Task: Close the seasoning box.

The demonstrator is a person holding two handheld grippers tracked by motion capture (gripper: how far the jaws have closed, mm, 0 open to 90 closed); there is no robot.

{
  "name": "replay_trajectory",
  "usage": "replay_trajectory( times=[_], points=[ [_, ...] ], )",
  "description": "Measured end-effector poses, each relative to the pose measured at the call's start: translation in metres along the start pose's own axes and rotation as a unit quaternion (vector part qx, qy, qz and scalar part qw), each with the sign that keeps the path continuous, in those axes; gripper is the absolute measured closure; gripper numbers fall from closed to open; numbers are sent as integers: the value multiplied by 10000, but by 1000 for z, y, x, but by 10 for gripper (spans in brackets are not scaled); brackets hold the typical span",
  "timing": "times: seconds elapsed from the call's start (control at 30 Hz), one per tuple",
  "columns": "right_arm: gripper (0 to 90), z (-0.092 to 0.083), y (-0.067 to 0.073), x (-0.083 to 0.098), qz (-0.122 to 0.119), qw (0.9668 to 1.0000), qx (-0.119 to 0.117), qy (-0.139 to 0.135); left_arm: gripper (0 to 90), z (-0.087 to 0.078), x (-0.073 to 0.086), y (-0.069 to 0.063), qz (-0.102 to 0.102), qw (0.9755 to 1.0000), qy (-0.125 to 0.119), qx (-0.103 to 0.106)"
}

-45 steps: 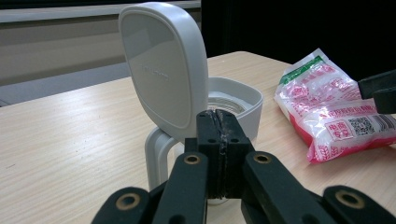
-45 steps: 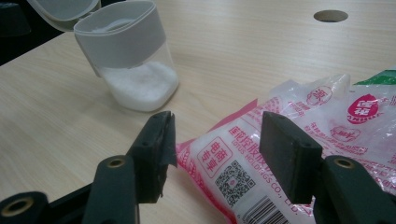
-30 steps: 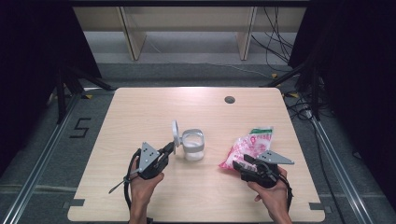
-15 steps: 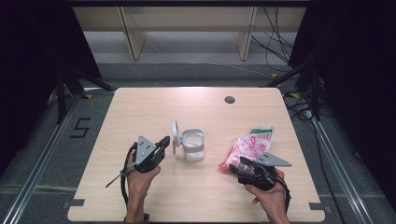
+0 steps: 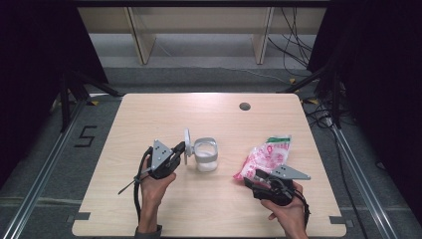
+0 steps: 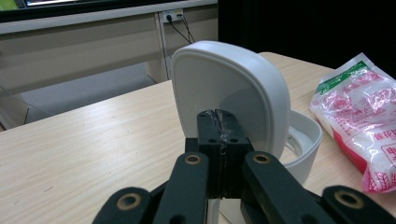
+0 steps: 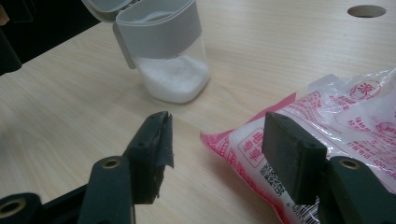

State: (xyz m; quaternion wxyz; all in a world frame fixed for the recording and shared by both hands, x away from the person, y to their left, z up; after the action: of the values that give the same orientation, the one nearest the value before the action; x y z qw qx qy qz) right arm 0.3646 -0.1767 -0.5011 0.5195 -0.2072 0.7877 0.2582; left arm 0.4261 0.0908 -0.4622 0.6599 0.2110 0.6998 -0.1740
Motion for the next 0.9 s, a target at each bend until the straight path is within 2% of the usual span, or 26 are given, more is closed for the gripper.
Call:
replay_trajectory(
  times=[0.07, 0.2, 0.23, 0.3, 0.33, 0.4, 0.43, 0.53, 0.57, 0.63, 0.67, 0.73, 0.77, 0.87, 0.9],
  points=[
    [423, -2, 4, 1, 195, 9998, -3, 71, 891, 1, -1, -1, -5, 10000, -20, 18],
    [420, -1, 3, 2, 135, 9999, -26, 0, 891, 2, -2, -3, 16, 10000, -32, 56],
    [420, -1, 2, 1, 2, 10000, -17, 12, 890, 2, -2, -3, 1, 10000, -27, 62],
    [418, -1, 3, 1, 52, 10000, -49, -3, 890, 3, -2, -5, 7, 9999, -55, 92],
    [416, -1, 6, 2, 247, 9997, -45, 29, 889, 3, -2, -5, 21, 10000, -28, 74],
    [416, -1, 2, 1, 6, 10000, -30, -34, 889, 4, -2, -6, 48, 9999, -27, 84],
    [416, -2, 2, 1, -14, 10000, -13, -9, 889, 4, -2, -6, 28, 9999, -46, 89],
    [415, -2, 4, 2, 84, 9999, -93, -8, 889, 6, -1, -9, 80, 9999, -31, 128],
    [415, -2, 7, 2, 258, 9997, -30, 0, 889, 7, 0, -9, 67, 9999, -45, 139],
    [415, -3, 5, 2, 157, 9999, 2, 23, 889, 9, 1, -11, 47, 9999, -32, 151],
    [415, -4, 6, 2, 222, 9997, 0, 55, 889, 10, 1, -12, 101, 9998, 0, 159],
    [414, -4, 7, 2, 241, 9997, -6, 61, 889, 12, 1, -18, 84, 9997, -6, 210],
    [414, -2, 7, 2, 224, 9997, -48, -35, 887, 13, 1, -20, 148, 9996, 6, 253],
    [413, -3, 9, 3, 255, 9997, -31, 16, 874, 16, 2, -26, 211, 9993, 21, 318],
    [413, -3, 7, 2, 147, 9999, -52, -1, 872, 16, 2, -26, 219, 9993, 17, 292]
  ],
)
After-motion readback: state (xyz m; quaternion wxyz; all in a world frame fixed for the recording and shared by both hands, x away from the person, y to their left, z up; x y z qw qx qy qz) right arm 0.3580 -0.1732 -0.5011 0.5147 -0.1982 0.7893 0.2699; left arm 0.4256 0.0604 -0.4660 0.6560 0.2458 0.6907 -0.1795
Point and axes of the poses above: each handheld gripper's, and its own axes: z roughly forward along the jaws, x roughly out of its underside, y roughly to its left, the point moved 7 cm from there along z, roughly forward along the jaws, and after that the axes turned 10 degrees about -y, right-handed, at the moved point
